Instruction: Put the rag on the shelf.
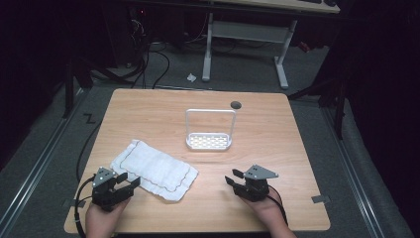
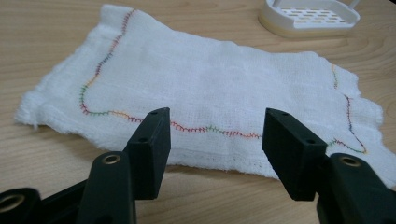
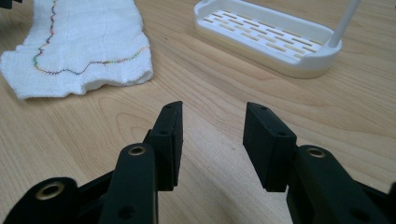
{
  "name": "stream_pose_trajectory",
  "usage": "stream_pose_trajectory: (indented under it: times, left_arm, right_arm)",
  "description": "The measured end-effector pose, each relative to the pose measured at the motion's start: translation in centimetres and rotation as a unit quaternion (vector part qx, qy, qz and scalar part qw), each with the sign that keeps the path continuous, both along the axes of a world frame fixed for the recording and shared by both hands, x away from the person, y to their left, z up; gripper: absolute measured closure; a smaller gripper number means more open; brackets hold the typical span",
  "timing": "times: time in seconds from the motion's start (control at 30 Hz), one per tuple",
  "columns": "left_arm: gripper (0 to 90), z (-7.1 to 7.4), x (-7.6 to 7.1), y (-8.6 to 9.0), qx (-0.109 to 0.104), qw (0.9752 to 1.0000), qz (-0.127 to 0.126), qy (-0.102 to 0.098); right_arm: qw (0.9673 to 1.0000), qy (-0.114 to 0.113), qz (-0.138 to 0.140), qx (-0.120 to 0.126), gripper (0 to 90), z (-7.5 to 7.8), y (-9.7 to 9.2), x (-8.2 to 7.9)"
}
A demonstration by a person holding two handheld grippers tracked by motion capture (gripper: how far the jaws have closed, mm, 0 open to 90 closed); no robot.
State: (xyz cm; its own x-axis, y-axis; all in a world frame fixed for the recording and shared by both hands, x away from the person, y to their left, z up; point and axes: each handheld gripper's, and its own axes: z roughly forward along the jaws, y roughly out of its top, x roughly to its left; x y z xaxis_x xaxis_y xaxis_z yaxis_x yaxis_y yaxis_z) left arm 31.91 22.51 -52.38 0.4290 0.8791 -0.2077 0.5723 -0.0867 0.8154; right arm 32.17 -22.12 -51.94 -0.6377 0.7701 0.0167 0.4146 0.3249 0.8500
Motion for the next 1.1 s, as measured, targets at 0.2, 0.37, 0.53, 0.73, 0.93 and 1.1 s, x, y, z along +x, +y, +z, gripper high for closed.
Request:
stream_pose_trajectory:
  times: [0.2, 0.37, 0.53, 0.73, 0.93, 1.1]
  left_arm:
    - [41.9, -0.3, 0.1, 0.0, 0.003, 1.0000, -0.004, 0.003]
    - [41.2, -0.2, -0.2, 0.1, 0.002, 1.0000, -0.007, -0.002]
    - [49.7, -0.2, 0.3, -1.0, -0.014, 0.9997, -0.019, 0.004]
    - [86.5, 0.4, 0.7, -5.9, 0.010, 0.9990, -0.044, 0.005]
    - [90.0, -1.1, 1.0, -8.8, 0.079, 0.9939, -0.076, 0.017]
    - [90.0, -1.2, 0.9, -9.0, 0.090, 0.9922, -0.084, 0.017]
  right_arm:
    - [1.0000, 0.007, 0.004, 0.001, 62.3, -0.2, 0.1, 0.1]
    - [0.9999, 0.013, 0.000, 0.002, 63.1, -0.3, 0.5, 0.5]
    - [0.9999, 0.010, 0.002, -0.011, 66.0, -0.5, 0.9, 0.5]
    - [0.9998, 0.007, 0.008, -0.019, 83.1, -0.5, 0.9, 0.2]
    - [0.9995, 0.015, 0.016, -0.022, 85.1, -0.8, 1.4, 0.5]
    - [0.9991, 0.010, 0.037, -0.017, 86.8, -0.4, 3.9, 1.6]
